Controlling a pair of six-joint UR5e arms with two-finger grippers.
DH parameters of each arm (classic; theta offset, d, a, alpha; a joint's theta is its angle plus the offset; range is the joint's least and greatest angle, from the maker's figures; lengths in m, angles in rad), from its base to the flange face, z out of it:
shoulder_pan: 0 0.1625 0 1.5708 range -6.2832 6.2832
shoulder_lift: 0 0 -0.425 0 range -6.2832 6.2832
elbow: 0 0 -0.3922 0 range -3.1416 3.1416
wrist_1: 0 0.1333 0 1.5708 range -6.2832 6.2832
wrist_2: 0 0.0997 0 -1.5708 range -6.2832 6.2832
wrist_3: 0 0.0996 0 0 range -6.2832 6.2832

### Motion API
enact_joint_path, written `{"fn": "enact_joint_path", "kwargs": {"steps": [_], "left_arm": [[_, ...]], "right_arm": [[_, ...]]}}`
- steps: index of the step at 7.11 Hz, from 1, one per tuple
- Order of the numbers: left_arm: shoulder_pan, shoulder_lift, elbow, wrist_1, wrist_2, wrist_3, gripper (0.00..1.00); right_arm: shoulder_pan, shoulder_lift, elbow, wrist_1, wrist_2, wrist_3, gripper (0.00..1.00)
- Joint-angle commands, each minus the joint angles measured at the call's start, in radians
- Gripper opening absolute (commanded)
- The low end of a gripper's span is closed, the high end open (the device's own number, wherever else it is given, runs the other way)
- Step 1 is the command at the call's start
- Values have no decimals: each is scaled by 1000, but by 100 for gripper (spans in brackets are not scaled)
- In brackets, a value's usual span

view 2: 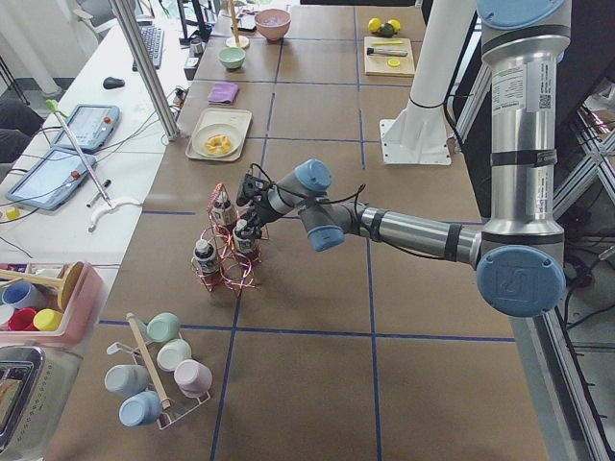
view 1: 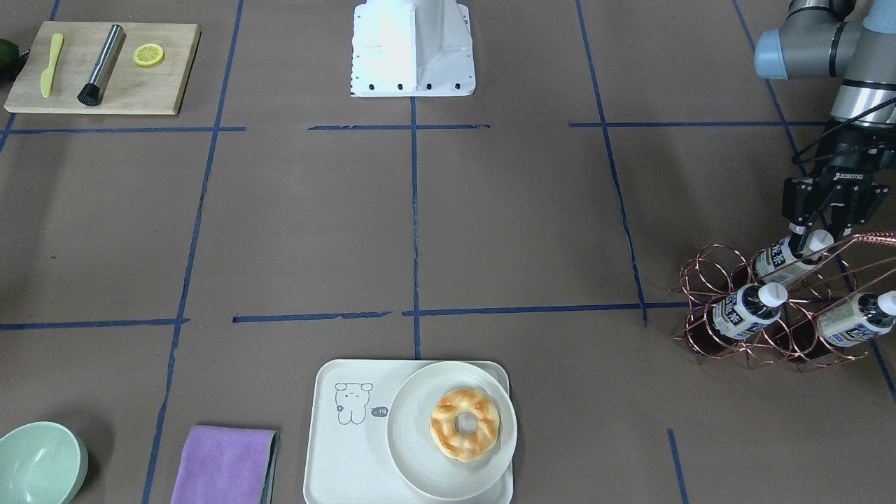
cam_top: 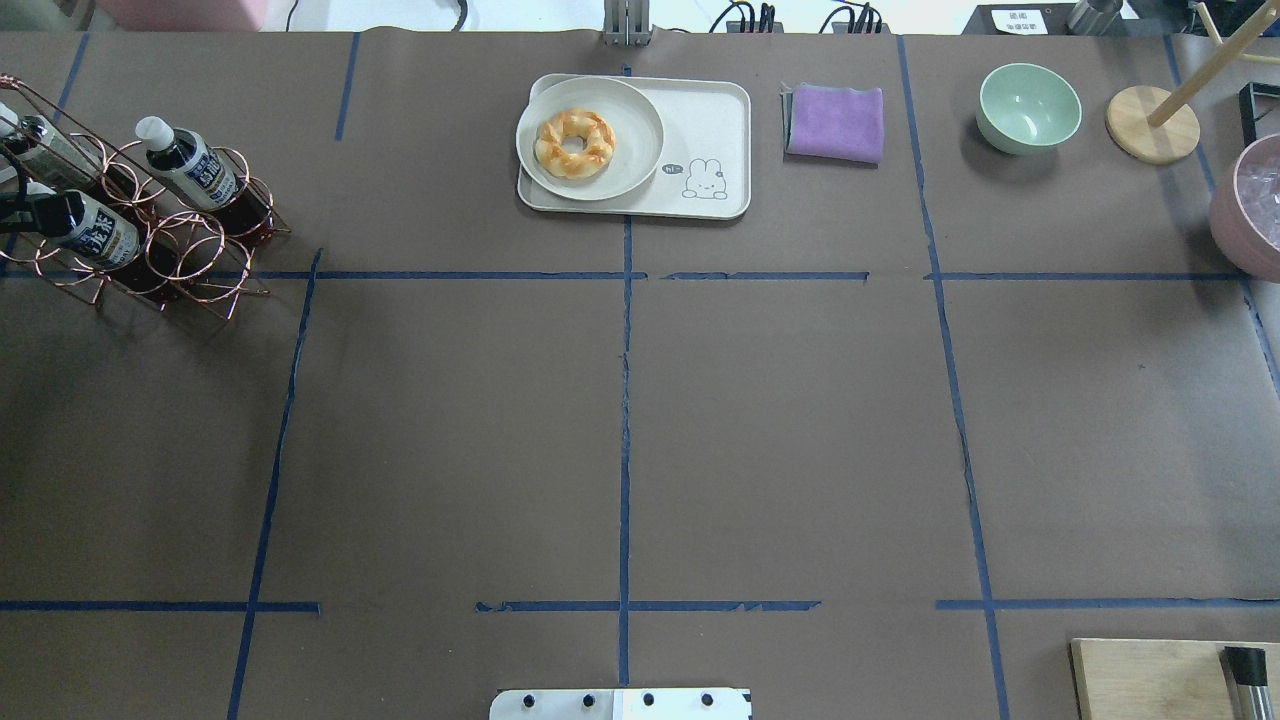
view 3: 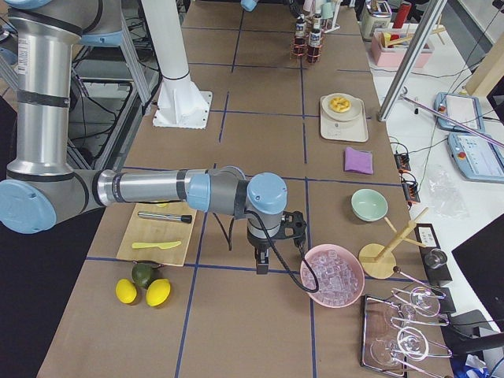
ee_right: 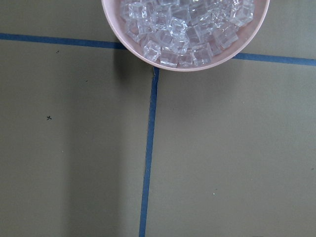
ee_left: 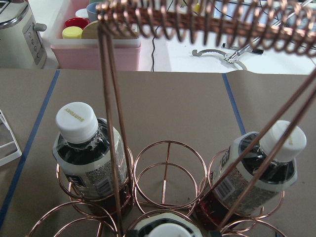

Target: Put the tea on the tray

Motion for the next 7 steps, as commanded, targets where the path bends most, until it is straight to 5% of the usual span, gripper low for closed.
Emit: {"fn": "enact_joint_path", "kwargs": {"steps": [1,7], "left_arm": [[0,0,-4,0,0,1,57],[0,0,2,-2,0,5,53]], "right_arm": [[-1,0,2,0,2,1,100],[1,0,2,0,2,1,100]]}}
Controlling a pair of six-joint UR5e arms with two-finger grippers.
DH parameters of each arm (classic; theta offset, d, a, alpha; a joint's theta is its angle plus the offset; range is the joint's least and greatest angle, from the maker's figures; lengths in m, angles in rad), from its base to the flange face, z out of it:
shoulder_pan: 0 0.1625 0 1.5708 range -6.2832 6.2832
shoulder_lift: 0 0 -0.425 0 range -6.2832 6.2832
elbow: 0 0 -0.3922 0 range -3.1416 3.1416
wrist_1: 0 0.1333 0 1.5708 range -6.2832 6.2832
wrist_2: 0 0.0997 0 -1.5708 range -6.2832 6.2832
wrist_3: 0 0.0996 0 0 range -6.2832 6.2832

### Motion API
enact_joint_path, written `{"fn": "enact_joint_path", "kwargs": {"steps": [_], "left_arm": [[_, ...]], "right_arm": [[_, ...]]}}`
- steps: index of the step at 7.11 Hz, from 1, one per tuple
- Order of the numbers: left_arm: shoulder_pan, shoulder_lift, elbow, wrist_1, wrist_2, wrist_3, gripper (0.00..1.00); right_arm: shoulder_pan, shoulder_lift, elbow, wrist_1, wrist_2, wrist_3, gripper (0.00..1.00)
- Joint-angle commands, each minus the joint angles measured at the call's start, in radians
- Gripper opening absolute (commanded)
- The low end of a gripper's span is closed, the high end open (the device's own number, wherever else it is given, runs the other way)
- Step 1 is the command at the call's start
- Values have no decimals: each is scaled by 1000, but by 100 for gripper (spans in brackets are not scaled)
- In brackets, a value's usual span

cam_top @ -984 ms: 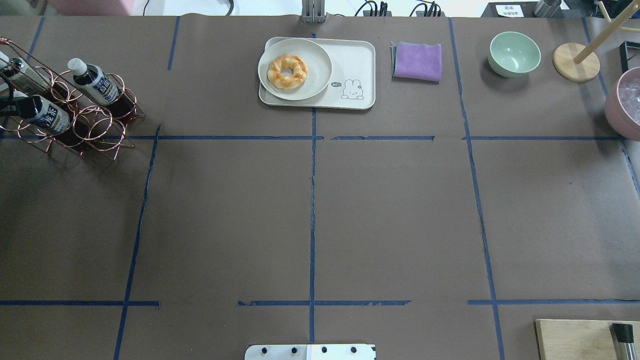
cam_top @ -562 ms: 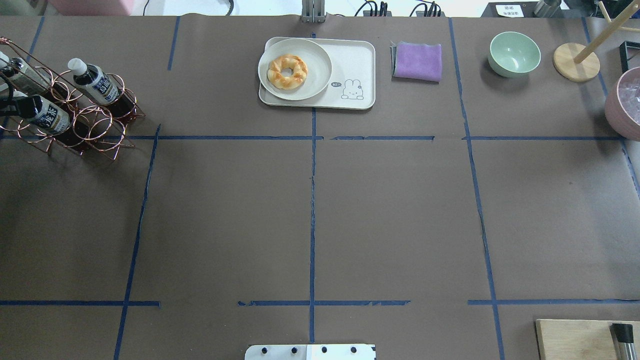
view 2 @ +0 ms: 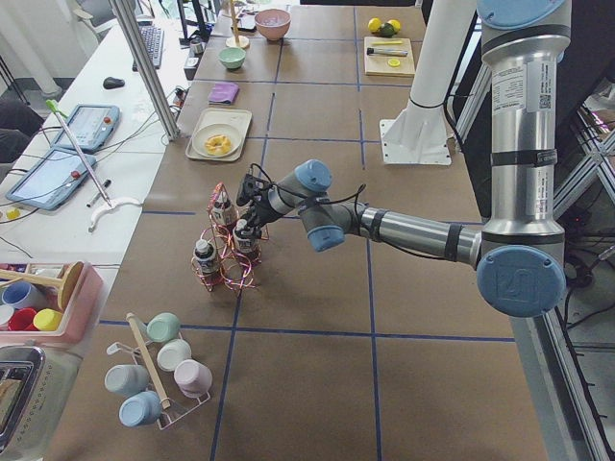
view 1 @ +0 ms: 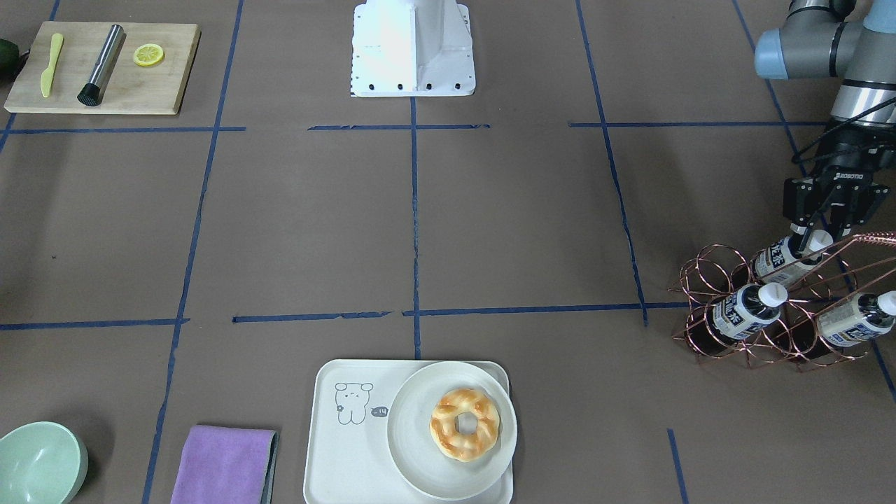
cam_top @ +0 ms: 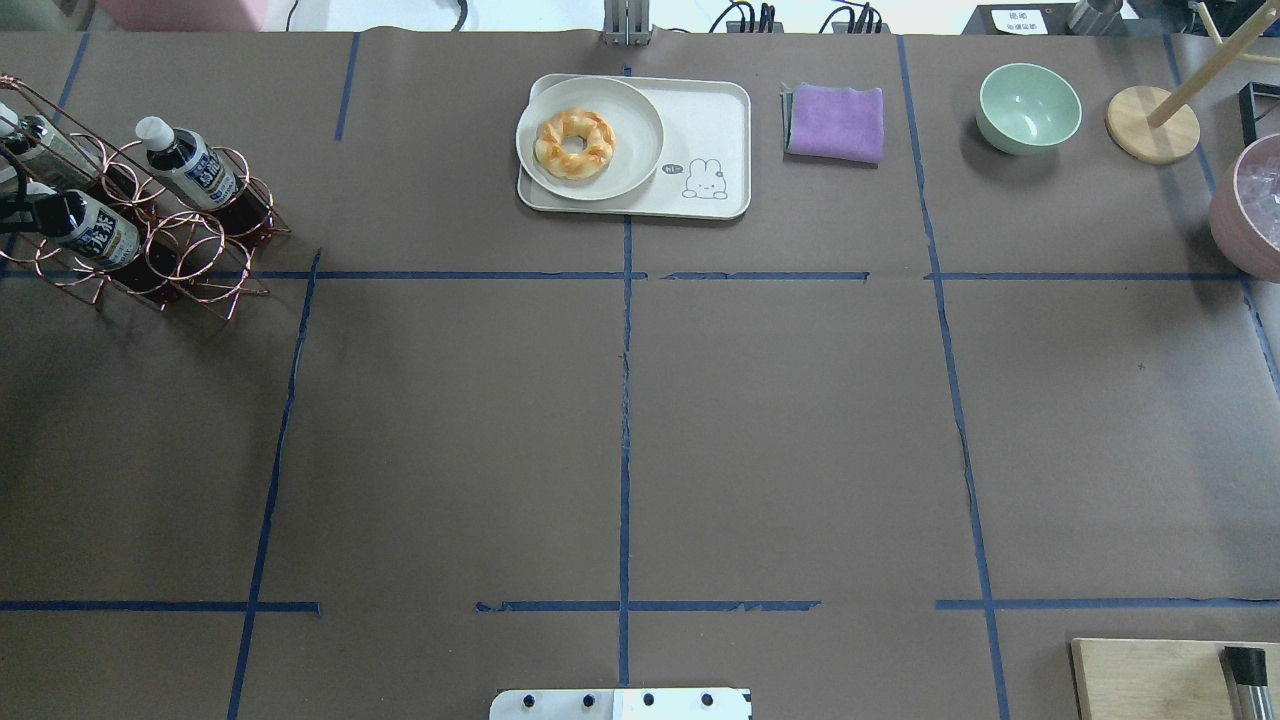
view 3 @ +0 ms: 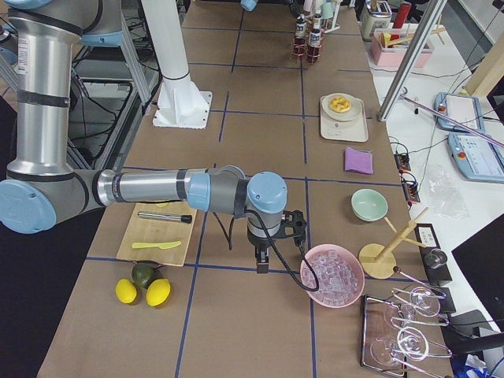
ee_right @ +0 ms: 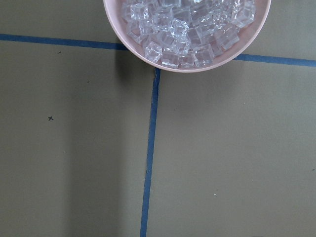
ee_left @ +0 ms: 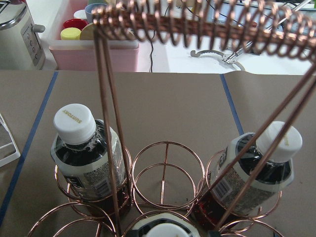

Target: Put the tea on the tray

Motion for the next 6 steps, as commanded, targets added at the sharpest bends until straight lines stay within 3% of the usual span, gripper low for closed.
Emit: {"fn": "enact_joint_path", "kwargs": {"steps": [1,2,3,6], "left_arm": [[0,-2,1,0,0,2,53],[0,-2,1,0,0,2,51],[0,-2,-1,0,0,3,43],[0,-3,-13,0,-2,3,8]], "right_arm": [[1,0,-1,0,0,0,100],[0,0,-1,-2,0,0,100],[0,0,-1,0,0,0,100],[1,0,-1,0,0,0,100]]}}
